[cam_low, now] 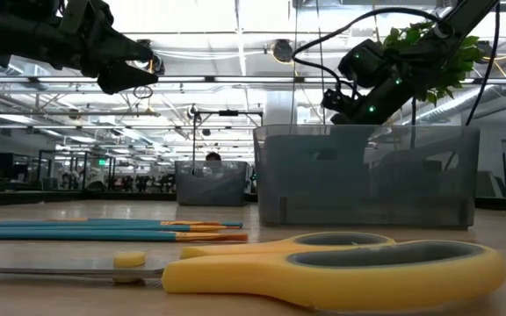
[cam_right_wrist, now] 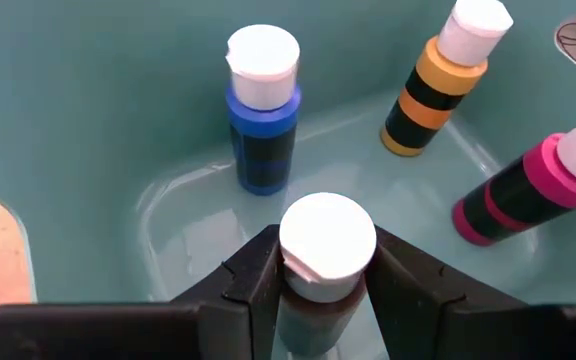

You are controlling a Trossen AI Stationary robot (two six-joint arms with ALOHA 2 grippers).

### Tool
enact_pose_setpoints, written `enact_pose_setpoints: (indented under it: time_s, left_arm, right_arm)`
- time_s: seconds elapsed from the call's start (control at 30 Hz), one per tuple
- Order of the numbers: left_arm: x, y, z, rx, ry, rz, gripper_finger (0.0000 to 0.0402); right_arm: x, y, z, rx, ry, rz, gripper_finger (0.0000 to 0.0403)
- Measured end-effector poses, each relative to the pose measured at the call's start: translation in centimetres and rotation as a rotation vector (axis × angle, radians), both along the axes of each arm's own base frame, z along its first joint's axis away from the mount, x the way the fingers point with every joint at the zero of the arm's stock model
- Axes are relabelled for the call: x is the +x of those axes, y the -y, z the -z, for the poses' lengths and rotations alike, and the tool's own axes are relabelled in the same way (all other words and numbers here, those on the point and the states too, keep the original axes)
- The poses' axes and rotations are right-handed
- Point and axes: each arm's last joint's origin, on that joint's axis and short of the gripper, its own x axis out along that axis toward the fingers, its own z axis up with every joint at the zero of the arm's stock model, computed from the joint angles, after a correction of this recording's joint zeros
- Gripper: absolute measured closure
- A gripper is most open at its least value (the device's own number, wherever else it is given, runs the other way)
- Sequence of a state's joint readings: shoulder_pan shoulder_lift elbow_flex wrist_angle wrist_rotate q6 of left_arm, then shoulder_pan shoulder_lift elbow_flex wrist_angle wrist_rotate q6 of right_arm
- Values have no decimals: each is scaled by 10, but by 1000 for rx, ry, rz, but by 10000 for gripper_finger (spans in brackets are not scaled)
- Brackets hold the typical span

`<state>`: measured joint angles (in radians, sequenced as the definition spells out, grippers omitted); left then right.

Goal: Pick & Place Paint Supplies
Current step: Put the brown paint bottle into the green bin

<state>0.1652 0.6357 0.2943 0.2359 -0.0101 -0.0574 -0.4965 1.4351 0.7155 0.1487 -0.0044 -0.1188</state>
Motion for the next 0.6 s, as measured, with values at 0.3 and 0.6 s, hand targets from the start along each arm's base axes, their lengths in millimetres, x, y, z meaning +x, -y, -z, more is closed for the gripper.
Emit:
enact_pose_setpoints:
  time_s: [0.3, 0.6]
  left_arm:
    - [0, 0, 0, 0, 0, 0, 23]
    - [0, 0, 0, 0, 0, 0, 23]
  right_arm:
    - [2, 1, 0, -6, 10, 1, 280]
    - [1, 1, 1, 3, 11, 5, 253]
